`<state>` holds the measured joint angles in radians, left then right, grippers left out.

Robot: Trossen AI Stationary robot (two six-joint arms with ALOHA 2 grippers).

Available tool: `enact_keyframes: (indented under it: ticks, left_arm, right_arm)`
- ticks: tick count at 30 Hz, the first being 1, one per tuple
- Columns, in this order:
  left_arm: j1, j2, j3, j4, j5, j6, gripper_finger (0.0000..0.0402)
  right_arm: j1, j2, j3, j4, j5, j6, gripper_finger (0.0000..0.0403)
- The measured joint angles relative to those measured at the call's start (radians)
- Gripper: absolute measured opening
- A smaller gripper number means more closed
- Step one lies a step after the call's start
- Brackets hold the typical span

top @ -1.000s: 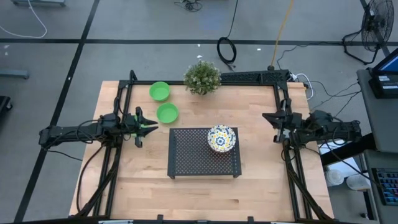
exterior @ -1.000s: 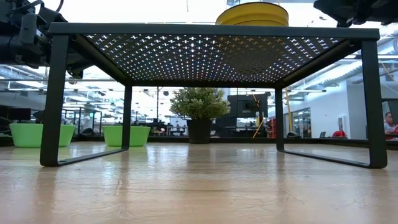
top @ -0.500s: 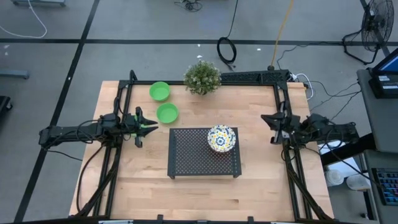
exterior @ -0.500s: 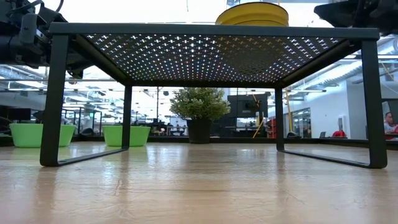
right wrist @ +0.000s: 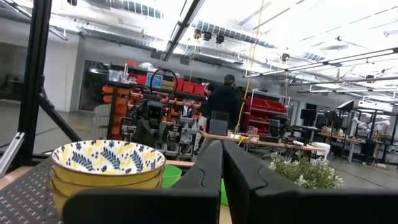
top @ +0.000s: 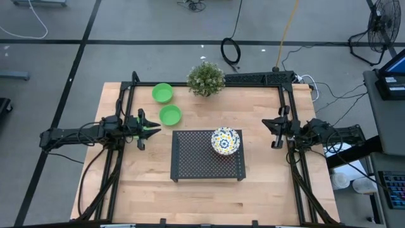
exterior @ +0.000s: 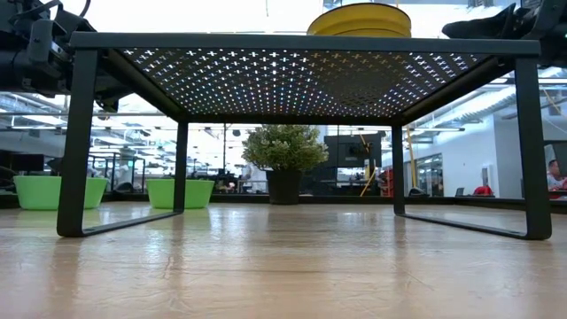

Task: Pick & Place Mini bowls
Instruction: Put the top green bowl on the shelf

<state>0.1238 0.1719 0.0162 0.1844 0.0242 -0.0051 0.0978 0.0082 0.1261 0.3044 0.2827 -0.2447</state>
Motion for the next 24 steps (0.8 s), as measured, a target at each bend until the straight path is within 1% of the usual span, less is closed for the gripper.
enact_keyframes:
  ticks: [10, 18, 24]
  left_arm:
    - [0.0, 0.0, 0.0, 0.0, 0.0, 0.0, 0.0099]
    - [0.0, 0.0, 0.0, 0.0, 0.0, 0.0, 0.0099]
    - [0.0, 0.0, 0.0, 0.0, 0.0, 0.0, 0.0099]
  right_arm:
    - [0.0, 0.004, 0.0, -0.031, -0.003, 0.025, 0.0]
    - [0.0, 0.005, 0.0, -0.026, -0.126, 0.055, 0.0]
    - [0.0, 0.005, 0.0, -0.024, -0.131, 0.05, 0.0]
